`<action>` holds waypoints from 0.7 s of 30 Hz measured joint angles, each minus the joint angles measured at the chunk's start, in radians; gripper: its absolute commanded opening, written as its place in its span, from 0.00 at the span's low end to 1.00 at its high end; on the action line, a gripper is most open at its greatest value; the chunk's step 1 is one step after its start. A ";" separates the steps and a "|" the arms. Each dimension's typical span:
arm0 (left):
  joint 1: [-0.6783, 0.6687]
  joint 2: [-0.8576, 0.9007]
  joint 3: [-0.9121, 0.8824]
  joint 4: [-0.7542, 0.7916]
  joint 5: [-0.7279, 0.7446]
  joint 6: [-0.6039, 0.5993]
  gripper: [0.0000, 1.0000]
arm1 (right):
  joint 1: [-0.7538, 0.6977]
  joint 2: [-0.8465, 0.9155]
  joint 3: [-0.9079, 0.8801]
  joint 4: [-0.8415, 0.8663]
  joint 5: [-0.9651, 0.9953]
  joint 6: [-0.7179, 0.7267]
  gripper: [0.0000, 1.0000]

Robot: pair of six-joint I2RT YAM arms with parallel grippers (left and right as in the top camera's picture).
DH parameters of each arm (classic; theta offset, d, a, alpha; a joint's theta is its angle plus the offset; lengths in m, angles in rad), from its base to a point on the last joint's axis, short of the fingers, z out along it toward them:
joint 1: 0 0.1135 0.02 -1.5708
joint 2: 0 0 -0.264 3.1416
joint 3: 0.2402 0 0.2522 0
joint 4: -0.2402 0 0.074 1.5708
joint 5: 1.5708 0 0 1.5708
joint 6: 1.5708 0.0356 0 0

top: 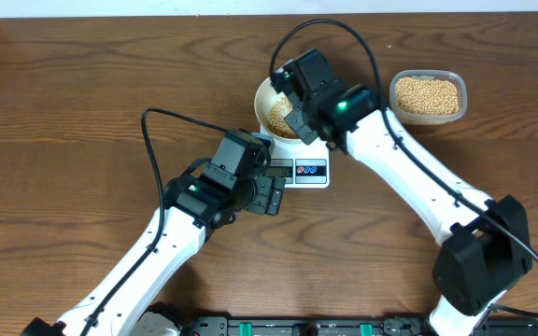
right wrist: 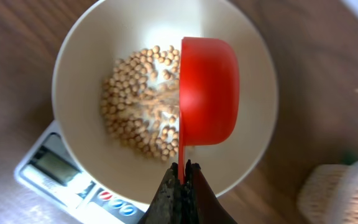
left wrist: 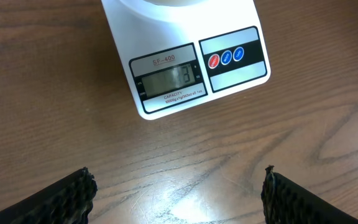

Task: Scoop item into bowl and weigh 50g on scale
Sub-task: 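Tip the red scoop over the white bowl to pour soybeans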

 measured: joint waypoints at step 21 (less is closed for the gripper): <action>0.000 0.000 0.000 0.000 0.000 0.000 0.88 | -0.146 -0.079 0.032 0.000 -0.305 -0.007 0.01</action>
